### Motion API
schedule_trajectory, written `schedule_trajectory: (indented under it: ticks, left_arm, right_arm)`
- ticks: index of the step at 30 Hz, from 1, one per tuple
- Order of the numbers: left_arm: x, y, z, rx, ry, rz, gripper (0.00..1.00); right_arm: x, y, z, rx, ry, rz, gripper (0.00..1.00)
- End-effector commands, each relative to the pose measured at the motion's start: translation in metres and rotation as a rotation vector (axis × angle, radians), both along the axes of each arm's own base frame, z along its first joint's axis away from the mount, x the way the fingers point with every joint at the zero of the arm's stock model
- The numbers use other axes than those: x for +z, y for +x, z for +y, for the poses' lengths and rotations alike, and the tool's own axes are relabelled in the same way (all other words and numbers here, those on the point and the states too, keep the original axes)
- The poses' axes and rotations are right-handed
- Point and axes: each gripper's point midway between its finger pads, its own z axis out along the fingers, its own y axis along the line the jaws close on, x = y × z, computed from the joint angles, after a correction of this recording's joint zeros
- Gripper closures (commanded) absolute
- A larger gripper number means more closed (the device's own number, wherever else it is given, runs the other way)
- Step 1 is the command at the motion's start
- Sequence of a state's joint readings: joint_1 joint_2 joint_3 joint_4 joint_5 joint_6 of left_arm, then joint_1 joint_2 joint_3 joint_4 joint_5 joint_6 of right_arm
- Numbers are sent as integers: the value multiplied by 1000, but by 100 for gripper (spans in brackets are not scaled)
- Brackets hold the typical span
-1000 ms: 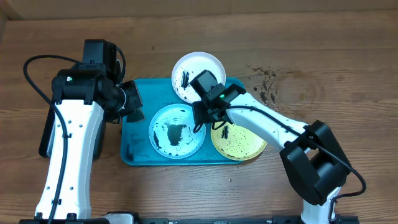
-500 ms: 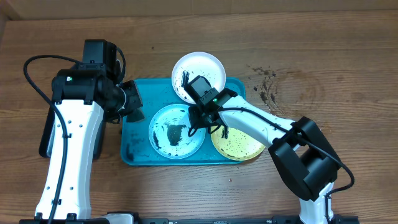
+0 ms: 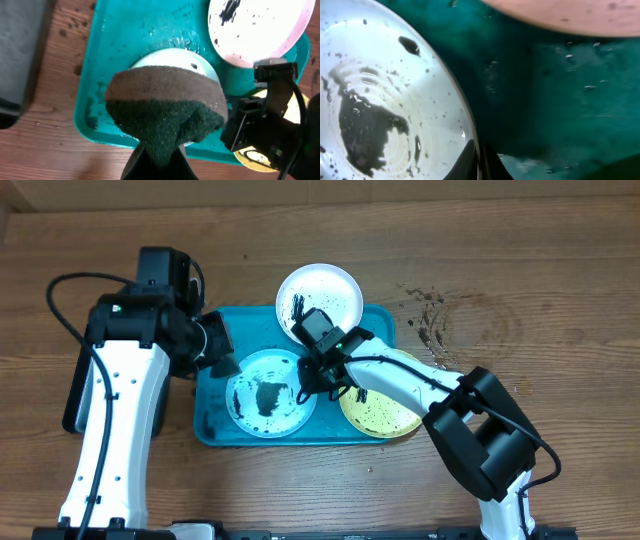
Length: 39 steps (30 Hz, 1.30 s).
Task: Clean dirty plates on tray and stack at the side
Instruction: 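Reach the right gripper to the light-blue-rimmed plate rim and grasp it, then hold the plate with the right gripper while the left sponge scrubs it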
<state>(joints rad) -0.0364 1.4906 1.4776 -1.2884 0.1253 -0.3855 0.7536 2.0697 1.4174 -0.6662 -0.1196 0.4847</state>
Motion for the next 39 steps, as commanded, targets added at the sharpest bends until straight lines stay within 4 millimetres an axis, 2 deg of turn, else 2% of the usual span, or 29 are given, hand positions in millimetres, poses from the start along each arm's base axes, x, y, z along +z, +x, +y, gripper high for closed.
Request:
schedule_trajectory:
  ticks: [1, 8, 16, 20, 25, 29, 35, 39]
  left_arm:
    - [-20, -7, -5, -19, -31, 37, 96]
    - [-71, -11, -31, -58, -177, 55, 96]
    - [-115, -7, -37, -35, -192, 12, 96]
    - [-128, -4, -48, -25, -208, -16, 96]
    - [-136, 0, -68, -85, -199, -41, 96]
    - [-150, 2, -62, 6, -143, -6, 96]
    - [-180, 0, -62, 19, -135, 73, 96]
    - [-184, 0, -60, 38, -165, 91, 96]
  right_arm:
    - [0, -2, 9, -47, 30, 17, 96]
    - [1, 0, 11, -70, 42, 16, 96]
    - [0, -3, 10, -68, 34, 29, 96]
    - [0, -3, 10, -68, 34, 28, 96]
    - [0, -3, 9, -68, 31, 30, 96]
    - [0, -4, 8, -69, 29, 33, 96]
    - [-1, -6, 6, -69, 20, 41, 96]
    - [-1, -6, 6, -69, 19, 41, 96]
